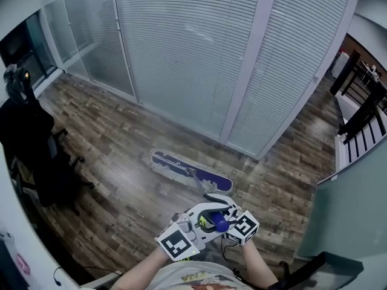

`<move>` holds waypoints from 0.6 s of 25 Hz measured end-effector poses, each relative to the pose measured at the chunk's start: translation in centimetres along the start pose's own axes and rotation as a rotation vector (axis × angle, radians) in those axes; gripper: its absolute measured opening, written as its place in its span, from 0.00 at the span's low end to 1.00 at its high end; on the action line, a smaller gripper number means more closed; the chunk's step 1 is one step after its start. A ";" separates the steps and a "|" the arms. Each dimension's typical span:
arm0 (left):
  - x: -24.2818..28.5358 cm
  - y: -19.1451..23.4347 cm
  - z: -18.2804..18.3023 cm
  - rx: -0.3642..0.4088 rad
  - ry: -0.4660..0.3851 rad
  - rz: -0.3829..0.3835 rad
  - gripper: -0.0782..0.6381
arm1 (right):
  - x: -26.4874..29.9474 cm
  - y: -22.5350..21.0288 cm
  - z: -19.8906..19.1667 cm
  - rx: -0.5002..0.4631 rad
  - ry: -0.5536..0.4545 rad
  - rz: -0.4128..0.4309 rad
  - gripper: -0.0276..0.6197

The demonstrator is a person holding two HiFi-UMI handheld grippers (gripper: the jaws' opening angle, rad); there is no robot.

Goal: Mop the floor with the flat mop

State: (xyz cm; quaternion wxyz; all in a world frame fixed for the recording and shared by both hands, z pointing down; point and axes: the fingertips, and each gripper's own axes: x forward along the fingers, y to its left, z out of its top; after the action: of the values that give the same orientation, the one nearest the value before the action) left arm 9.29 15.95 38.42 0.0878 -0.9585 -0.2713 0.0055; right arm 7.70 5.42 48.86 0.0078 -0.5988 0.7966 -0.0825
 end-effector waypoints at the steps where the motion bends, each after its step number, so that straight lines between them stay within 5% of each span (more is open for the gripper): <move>1: -0.7 -1.7 0.4 -0.001 -0.001 -0.002 0.32 | -0.7 1.8 -0.2 0.001 -0.001 0.003 0.28; 7: -3.4 -8.5 1.6 0.007 -0.030 0.016 0.32 | -3.4 8.4 -2.2 0.003 -0.044 -0.003 0.29; 15: -4.0 -10.3 -0.1 0.053 -0.046 0.021 0.31 | -3.1 9.7 -3.3 -0.028 -0.022 0.020 0.30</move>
State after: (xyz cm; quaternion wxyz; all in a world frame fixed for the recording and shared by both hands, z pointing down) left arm 0.50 22.46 40.14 0.1066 -0.9582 -0.2631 0.0357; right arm -1.02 11.44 50.47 0.0092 -0.5919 0.8034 -0.0647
